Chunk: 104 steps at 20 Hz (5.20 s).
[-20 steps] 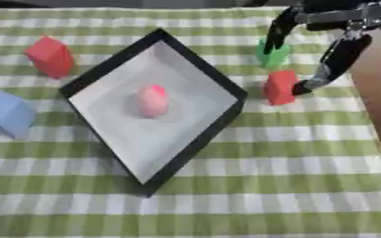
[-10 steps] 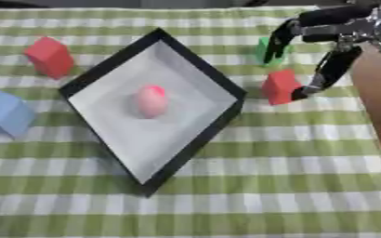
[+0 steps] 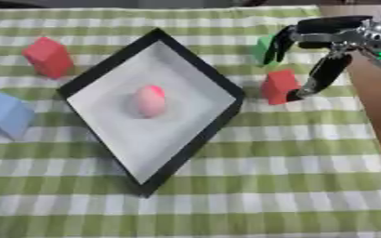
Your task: Pick up objects on the table and place them in the box.
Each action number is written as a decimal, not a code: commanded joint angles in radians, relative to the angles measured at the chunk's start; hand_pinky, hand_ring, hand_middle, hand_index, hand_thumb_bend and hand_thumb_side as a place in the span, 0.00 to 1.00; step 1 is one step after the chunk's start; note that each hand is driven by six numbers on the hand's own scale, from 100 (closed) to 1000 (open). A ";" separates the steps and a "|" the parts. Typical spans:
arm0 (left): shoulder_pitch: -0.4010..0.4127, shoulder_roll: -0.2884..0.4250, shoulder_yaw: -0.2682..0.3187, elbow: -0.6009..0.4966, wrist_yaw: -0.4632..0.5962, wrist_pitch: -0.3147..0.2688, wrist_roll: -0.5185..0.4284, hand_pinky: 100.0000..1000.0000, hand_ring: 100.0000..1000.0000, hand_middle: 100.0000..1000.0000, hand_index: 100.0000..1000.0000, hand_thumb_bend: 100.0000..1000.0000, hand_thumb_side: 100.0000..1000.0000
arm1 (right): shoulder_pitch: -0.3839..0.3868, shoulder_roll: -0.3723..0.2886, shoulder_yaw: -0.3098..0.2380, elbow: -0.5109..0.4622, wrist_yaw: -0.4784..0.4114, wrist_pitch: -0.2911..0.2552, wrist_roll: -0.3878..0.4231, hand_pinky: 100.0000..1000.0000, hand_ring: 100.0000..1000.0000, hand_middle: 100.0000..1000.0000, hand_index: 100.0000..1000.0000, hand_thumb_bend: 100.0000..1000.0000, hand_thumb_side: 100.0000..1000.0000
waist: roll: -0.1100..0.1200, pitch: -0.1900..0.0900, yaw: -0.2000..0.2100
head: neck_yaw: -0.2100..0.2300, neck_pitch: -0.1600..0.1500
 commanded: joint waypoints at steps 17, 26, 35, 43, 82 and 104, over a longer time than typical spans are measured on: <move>-0.012 0.019 -0.004 -0.010 0.004 -0.002 -0.008 0.78 0.86 0.76 0.85 0.27 0.72 | -0.012 0.047 -0.020 0.137 0.084 -0.024 -0.018 0.80 0.68 0.67 0.72 0.50 0.02 | 0.015 -0.011 0.001 | -0.002 -0.002; -0.012 0.018 -0.008 -0.008 0.005 -0.002 -0.012 0.78 0.86 0.76 0.85 0.26 0.72 | -0.017 0.078 -0.024 0.186 0.101 -0.035 -0.030 0.79 0.67 0.66 0.71 0.47 0.00 | 0.018 -0.009 0.001 | -0.003 -0.005; -0.012 0.018 -0.011 -0.006 0.004 -0.001 -0.016 0.78 0.86 0.76 0.85 0.26 0.72 | -0.007 0.084 -0.039 0.163 0.044 -0.006 -0.044 0.75 0.56 0.37 0.51 0.32 0.00 | 0.018 -0.010 0.001 | 0.001 -0.002; -0.012 0.021 -0.010 -0.008 0.003 -0.001 -0.015 0.78 0.86 0.76 0.84 0.26 0.72 | 0.004 0.022 -0.072 -0.011 -0.048 0.056 -0.033 0.74 0.51 0.27 0.44 0.27 0.00 | 0.013 -0.014 0.000 | 0.004 -0.001; -0.010 0.029 -0.019 -0.009 0.003 0.002 -0.023 0.78 0.86 0.76 0.84 0.25 0.73 | -0.506 0.373 0.222 -0.182 -0.067 0.164 0.150 0.70 0.51 0.32 0.46 0.32 0.00 | 0.001 -0.025 -0.005 | 0.002 -0.001; -0.019 0.026 -0.025 -0.010 0.007 0.002 -0.032 0.78 0.87 0.76 0.84 0.25 0.73 | -0.395 0.454 0.228 0.112 0.087 0.001 0.150 0.74 0.58 0.43 0.58 0.36 0.00 | 0.006 -0.016 0.007 | -0.008 -0.001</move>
